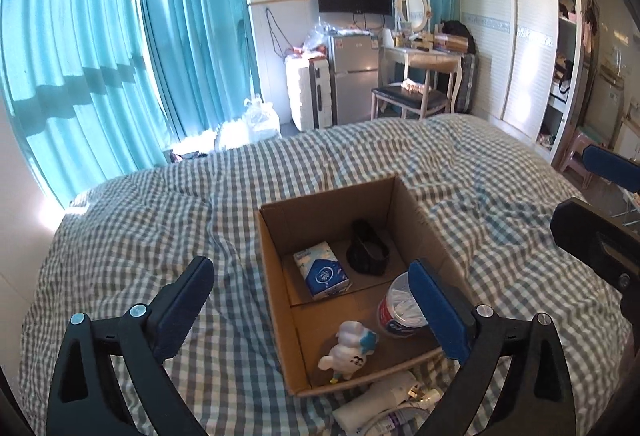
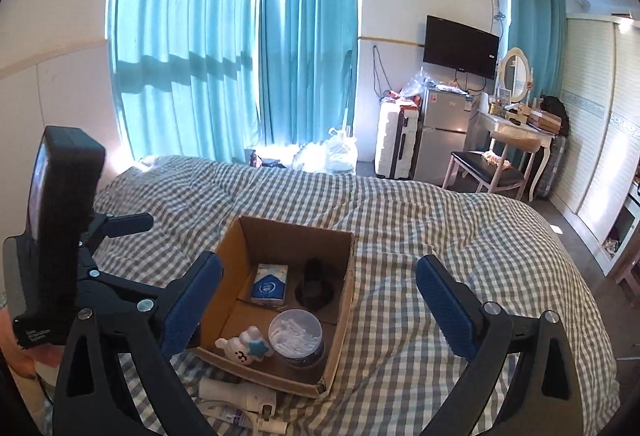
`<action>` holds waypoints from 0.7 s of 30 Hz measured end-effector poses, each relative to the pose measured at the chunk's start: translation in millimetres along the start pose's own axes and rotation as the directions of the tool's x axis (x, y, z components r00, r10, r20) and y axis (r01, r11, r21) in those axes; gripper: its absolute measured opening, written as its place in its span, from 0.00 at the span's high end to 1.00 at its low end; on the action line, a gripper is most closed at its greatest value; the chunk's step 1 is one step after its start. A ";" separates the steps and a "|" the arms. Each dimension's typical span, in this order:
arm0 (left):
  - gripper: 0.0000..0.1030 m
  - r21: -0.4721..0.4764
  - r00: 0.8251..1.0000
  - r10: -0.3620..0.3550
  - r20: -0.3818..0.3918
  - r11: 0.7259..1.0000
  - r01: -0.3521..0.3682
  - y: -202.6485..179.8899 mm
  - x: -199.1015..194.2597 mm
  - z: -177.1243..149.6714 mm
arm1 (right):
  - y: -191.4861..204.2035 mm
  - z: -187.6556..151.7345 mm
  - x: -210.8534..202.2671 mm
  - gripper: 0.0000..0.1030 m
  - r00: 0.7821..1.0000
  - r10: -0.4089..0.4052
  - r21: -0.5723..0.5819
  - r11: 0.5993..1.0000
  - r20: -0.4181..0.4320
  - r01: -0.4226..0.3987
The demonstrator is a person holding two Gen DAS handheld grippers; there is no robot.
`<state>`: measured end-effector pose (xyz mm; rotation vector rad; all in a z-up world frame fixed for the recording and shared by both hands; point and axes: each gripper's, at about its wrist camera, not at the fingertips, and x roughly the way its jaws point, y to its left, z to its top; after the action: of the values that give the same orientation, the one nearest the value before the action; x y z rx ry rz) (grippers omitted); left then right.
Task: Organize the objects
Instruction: 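Open both tools to release the items and withdraw from the box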
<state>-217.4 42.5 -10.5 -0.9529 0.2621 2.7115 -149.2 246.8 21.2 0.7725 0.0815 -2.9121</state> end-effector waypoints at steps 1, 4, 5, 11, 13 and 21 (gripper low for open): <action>0.02 -0.001 1.000 0.004 0.014 1.000 -0.004 0.0 -11.3 0.1 | -1.4 1.7 -6.9 0.04 1.000 0.003 0.008 1.000 0.007 -0.003; 0.02 -0.003 0.999 0.028 0.042 1.000 -0.028 -0.3 -35.8 -0.7 | 0.0 4.8 -32.0 0.04 1.000 0.003 0.018 1.000 0.023 -0.003; 0.02 -0.008 0.998 0.034 0.051 0.999 -0.034 0.2 -44.5 -2.1 | 0.5 4.0 -39.7 0.04 1.000 0.001 0.014 1.000 0.029 -0.001; 0.01 -0.037 0.995 0.053 0.081 0.998 -0.050 1.7 -89.9 -14.8 | 11.6 -1.6 -85.6 0.03 0.999 -0.009 -0.011 1.000 0.049 0.009; 0.01 -0.027 0.994 0.065 0.090 0.998 -0.063 -0.3 -103.6 -21.1 | 18.7 -5.3 -99.7 0.03 0.998 -0.014 -0.024 1.000 0.054 0.015; 0.01 -0.093 0.986 0.137 0.095 0.987 -0.129 4.1 -140.6 -57.0 | 33.5 -29.2 -136.5 0.03 0.998 -0.026 -0.046 0.999 0.060 0.028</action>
<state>-79.4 -0.8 35.1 -0.8456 0.1967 2.9045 -12.8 231.0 63.0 0.6819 0.1548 -2.9447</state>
